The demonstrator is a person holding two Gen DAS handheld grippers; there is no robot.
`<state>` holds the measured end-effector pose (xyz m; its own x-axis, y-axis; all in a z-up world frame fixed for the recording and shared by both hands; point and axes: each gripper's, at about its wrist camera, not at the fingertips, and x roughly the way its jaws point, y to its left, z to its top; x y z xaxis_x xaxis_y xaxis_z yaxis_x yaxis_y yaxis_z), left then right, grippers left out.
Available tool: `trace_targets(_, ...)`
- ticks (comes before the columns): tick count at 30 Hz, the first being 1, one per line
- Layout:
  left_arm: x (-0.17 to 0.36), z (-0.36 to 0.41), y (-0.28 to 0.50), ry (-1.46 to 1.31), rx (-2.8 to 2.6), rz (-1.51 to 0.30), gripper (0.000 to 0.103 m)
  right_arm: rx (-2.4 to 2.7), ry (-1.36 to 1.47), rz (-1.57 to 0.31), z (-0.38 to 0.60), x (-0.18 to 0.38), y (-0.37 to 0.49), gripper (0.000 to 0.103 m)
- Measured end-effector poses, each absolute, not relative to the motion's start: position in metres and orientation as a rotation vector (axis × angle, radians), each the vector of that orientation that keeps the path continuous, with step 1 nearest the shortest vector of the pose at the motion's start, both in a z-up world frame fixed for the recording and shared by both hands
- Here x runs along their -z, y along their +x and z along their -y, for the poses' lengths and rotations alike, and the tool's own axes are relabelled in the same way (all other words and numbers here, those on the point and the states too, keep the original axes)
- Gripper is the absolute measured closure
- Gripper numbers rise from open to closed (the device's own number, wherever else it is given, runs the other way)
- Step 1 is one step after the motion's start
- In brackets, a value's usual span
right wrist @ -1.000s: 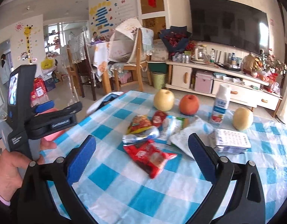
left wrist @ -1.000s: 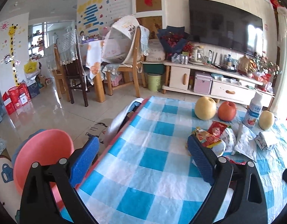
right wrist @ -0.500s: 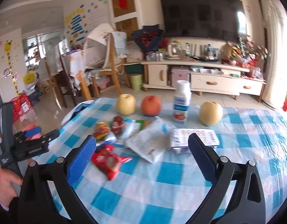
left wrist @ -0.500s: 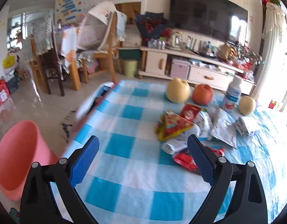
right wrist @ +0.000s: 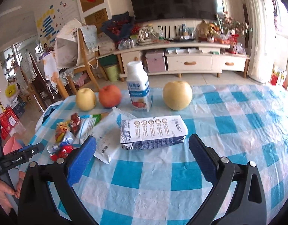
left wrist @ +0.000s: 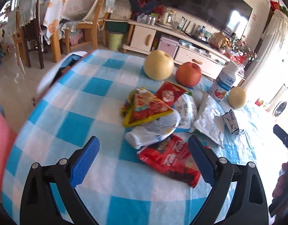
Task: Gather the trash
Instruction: 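Lower the left tool onto the white MAGICDAY bag and close it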
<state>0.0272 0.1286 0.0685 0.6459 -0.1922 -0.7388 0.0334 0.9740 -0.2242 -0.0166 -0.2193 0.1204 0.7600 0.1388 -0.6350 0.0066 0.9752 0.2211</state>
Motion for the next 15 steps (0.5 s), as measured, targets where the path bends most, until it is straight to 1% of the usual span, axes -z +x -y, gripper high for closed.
trace_targets(4,-0.057,-0.112,0.047,-0.200,0.153,-0.894,0.009,-0.095,0.254,-0.731,0.218,-0.114,-0.012,0.004)
trace_targets(9,-0.040,-0.097,0.073,-0.162,0.127,-0.949,0.009,-0.111,0.234,-0.745,0.211,-0.110,-0.009,0.004)
trace_targets(15,-0.031,-0.098,0.091,-0.177,0.110,-0.971,0.009,-0.150,0.221,-0.773,0.203,-0.105,-0.003,0.004)
